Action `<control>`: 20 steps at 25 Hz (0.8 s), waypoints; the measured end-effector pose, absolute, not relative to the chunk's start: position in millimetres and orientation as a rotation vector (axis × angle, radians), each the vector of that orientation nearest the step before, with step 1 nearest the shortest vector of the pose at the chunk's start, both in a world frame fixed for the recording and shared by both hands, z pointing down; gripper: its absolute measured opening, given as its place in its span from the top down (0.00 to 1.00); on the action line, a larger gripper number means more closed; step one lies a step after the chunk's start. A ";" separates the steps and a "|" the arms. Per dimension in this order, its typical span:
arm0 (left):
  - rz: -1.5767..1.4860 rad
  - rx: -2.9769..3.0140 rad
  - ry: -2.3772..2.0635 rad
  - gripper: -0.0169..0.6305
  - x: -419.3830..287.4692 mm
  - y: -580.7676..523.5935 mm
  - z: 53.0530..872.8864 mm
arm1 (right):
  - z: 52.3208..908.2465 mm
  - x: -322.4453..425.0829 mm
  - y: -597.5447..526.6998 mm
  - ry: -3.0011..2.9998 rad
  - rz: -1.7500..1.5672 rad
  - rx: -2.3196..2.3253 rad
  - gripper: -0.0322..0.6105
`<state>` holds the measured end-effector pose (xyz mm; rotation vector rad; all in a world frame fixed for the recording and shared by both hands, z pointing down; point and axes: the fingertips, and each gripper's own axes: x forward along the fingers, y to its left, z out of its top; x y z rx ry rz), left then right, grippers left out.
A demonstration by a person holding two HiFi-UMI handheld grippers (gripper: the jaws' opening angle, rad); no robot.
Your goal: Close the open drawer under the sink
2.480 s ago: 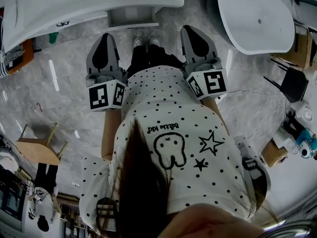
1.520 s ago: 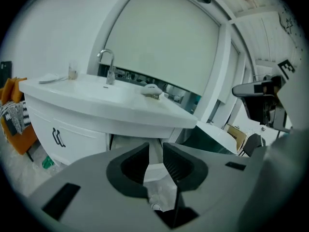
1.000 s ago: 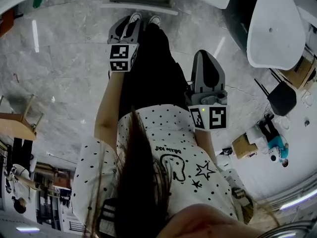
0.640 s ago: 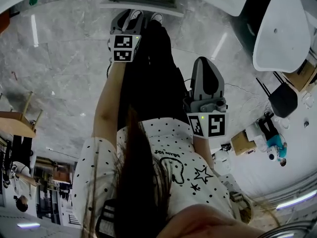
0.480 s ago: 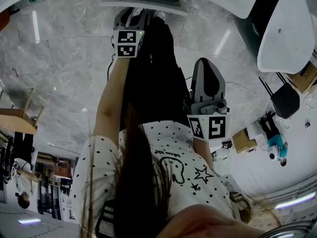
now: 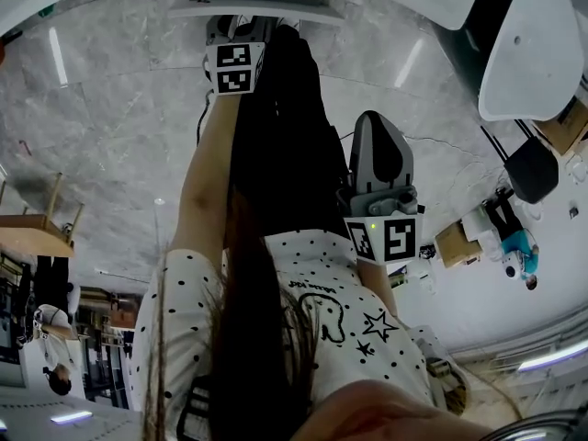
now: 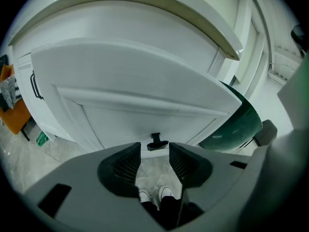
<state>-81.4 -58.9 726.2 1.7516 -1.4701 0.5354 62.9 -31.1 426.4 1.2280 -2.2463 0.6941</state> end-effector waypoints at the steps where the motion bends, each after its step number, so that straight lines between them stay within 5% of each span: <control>1: 0.534 1.746 -1.470 0.71 -80.6 -60.2 729.0 | 427.7 64.1 -31.0 -2.242 0.694 1.233 0.93; 20: 0.546 1.737 -1.506 0.76 -77.4 -72.0 737.6 | 443.0 67.0 -26.4 -2.201 0.734 1.230 0.93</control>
